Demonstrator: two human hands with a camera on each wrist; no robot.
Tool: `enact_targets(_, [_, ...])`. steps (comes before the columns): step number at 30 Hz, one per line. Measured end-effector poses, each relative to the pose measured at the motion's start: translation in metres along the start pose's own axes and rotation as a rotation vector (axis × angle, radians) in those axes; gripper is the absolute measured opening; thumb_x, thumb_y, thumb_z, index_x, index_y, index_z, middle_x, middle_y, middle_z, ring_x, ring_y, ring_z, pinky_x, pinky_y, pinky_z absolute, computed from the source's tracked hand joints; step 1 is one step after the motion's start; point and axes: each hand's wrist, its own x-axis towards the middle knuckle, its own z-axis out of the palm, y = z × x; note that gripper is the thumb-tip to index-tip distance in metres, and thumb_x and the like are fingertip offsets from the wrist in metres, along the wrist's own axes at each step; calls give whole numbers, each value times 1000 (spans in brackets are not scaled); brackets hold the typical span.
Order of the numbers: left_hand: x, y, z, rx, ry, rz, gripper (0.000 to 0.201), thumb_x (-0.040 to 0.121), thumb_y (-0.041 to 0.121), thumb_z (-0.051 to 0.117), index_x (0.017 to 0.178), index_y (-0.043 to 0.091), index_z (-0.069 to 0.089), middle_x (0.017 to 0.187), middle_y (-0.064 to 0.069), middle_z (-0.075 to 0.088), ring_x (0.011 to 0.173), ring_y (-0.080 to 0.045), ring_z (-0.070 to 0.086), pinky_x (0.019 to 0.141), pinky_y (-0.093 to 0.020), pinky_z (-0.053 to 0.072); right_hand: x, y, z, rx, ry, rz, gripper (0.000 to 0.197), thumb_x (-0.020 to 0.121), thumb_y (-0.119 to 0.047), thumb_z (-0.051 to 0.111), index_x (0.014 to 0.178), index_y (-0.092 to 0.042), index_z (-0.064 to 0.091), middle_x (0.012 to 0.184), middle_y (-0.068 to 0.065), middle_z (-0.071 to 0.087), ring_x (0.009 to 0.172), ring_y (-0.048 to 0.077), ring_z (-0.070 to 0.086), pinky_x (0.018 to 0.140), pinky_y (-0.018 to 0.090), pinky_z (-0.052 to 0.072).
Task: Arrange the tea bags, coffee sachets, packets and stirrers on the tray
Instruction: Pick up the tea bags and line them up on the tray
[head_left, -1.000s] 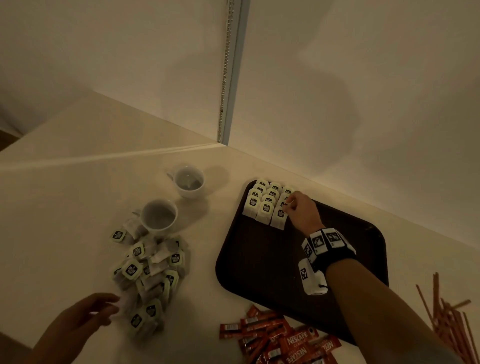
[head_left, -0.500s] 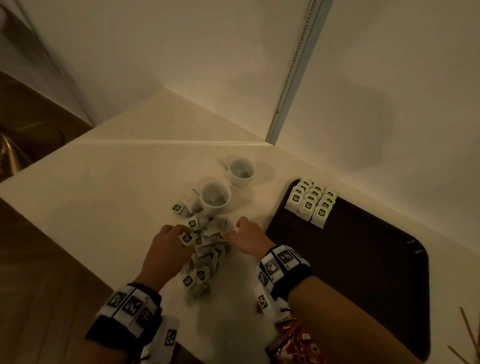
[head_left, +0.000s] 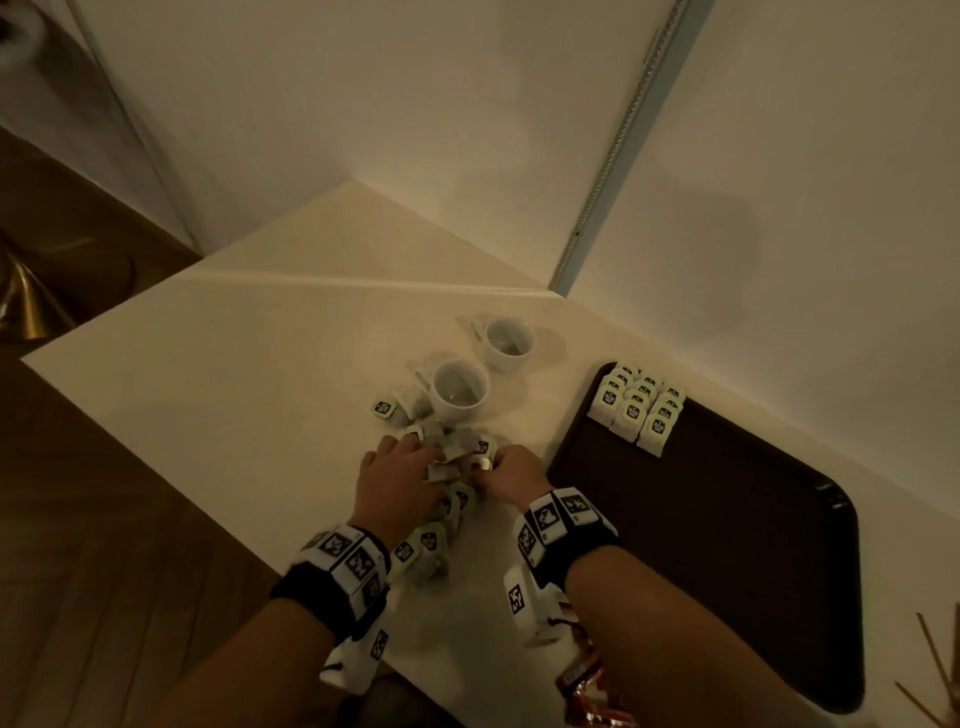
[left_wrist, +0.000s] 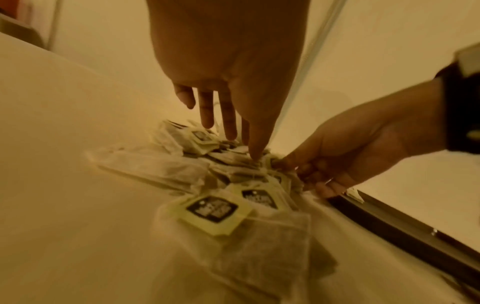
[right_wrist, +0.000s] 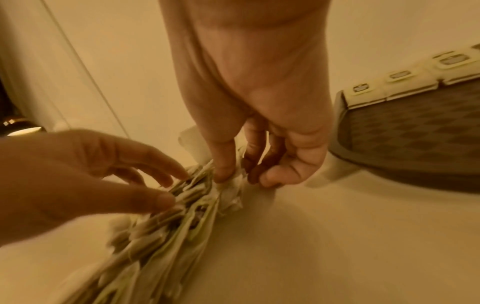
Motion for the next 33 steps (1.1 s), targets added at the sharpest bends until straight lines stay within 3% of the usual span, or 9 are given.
enact_targets(6, [14,8,11,158,-12,57,23,90,40,50,102,26,64,112,7,62,110,-23,49,88,-35,30,-10,13,-18,106,13,4,36,84,-29,68,109,-2,64,108,15,67,99,28,63,84,39,53])
enact_targets(9, [15,6,12,154,12,115,16,83,34,62,81,20,69,93,-1,68,93,-30,58,81,-39,38,-19,18,-30,270,35,-20,30,85,-27,68,107,-8,64,104,10,66,93,23,62,80,36,51])
enact_targets(12, [15,6,10,233,60,198,18,65,30,79,60,21,64,66,-1,65,68,-28,60,67,-38,44,-33,15,-45,469,36,-32,22,87,-24,65,105,-12,61,97,6,62,90,20,60,77,36,52])
enact_targets(16, [22,14,-6,106,195,278,15,66,24,76,69,19,62,74,1,66,77,-27,62,70,-36,46,-48,10,-63,730,-20,-64,15,91,-17,61,105,-12,60,100,8,59,88,17,60,74,35,56])
enact_targets(19, [30,21,-11,101,4,247,17,81,31,65,91,17,63,96,-1,63,92,-25,59,72,-32,45,-55,8,-70,806,-14,-101,11,90,-17,61,101,-16,61,113,18,57,92,20,60,69,32,55])
enact_targets(22, [32,16,-1,127,-148,183,21,86,24,57,106,17,60,109,-5,57,99,-26,58,77,-34,47,-61,6,-74,839,-29,-132,10,91,-16,61,101,-17,61,118,21,55,91,21,60,70,32,56])
enact_targets(26, [33,7,7,38,-133,139,16,90,19,53,100,7,58,108,-10,57,98,-28,56,80,-35,43,-68,7,-77,837,-40,-148,9,91,-15,60,100,-18,61,111,15,56,89,19,60,73,33,57])
enact_targets(31, [30,2,3,-61,-71,86,10,87,17,56,79,11,54,86,-7,56,88,-30,57,71,-31,38,-73,12,-80,845,-34,-147,9,92,-14,59,98,-20,60,109,12,56,88,16,60,75,35,57])
enact_targets(33, [27,2,-1,-115,-37,58,7,85,12,57,80,9,59,84,-9,61,85,-30,58,70,-33,39,-74,12,-81,844,-28,-142,9,91,-14,60,97,-21,61,111,13,56,90,17,59,73,34,57])
